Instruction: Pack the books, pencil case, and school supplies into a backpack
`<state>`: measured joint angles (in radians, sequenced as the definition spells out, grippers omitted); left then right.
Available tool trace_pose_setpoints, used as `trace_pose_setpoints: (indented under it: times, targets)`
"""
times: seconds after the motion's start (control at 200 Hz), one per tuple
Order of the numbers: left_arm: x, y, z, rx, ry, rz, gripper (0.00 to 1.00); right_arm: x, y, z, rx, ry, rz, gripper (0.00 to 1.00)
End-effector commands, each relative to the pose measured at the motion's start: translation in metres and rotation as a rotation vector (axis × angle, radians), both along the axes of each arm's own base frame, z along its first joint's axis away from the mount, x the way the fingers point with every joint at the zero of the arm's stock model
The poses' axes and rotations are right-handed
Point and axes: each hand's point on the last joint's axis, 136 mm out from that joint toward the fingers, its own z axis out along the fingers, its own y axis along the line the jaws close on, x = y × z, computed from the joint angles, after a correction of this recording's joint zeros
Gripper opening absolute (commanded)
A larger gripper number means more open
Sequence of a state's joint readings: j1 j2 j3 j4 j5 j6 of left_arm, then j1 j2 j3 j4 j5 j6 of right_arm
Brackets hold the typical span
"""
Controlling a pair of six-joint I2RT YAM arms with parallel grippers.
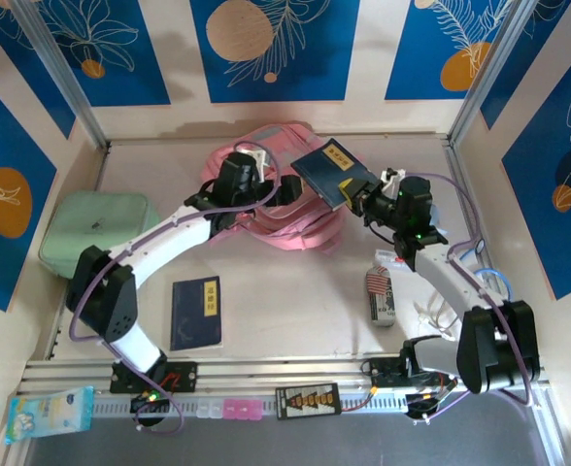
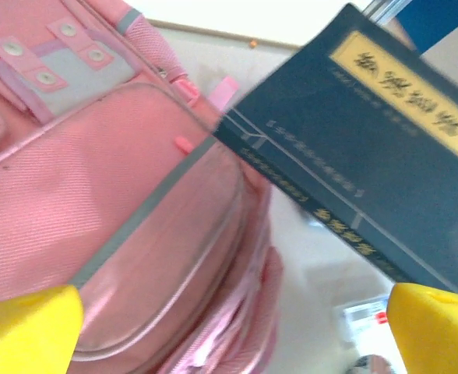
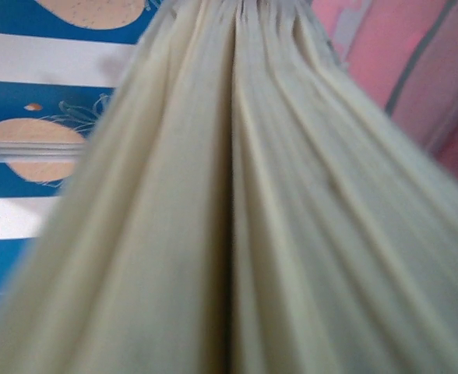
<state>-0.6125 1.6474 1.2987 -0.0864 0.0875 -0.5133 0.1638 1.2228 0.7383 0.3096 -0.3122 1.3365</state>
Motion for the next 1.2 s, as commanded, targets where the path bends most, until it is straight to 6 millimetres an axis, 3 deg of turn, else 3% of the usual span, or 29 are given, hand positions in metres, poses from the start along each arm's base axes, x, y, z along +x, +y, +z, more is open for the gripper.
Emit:
trace_pose_setpoints:
  times: [0.0,0.185,0.305,0.545,0.79,1.01,1.195]
  targets:
    - [-0.004,0.008,-0.035,0.311,-0.041,-0.165,1.00,-0.004,-0.017,-0.005,-0.113,0.012,-0.032,0.00]
    - [-0.002,0.013,-0.069,0.605,-0.045,-0.365,1.00,-0.012,-0.030,-0.014,-0.125,0.053,-0.044,0.00]
    - [0.003,0.010,-0.085,0.683,-0.033,-0.442,0.99,-0.014,-0.036,-0.021,-0.161,0.075,-0.043,0.00]
    - [0.026,-0.022,-0.096,0.621,0.003,-0.491,0.81,-0.020,-0.044,-0.028,-0.187,0.086,-0.065,0.00]
    - [0.041,-0.047,-0.107,0.559,0.030,-0.520,0.75,-0.027,-0.060,-0.028,-0.197,0.097,-0.105,0.00]
    - [0.051,-0.052,-0.124,0.578,0.055,-0.518,0.69,-0.037,-0.080,-0.028,-0.221,0.104,-0.177,0.00]
    - [0.056,-0.048,-0.139,0.650,0.071,-0.523,0.67,-0.042,-0.085,-0.033,-0.203,0.125,-0.180,0.00]
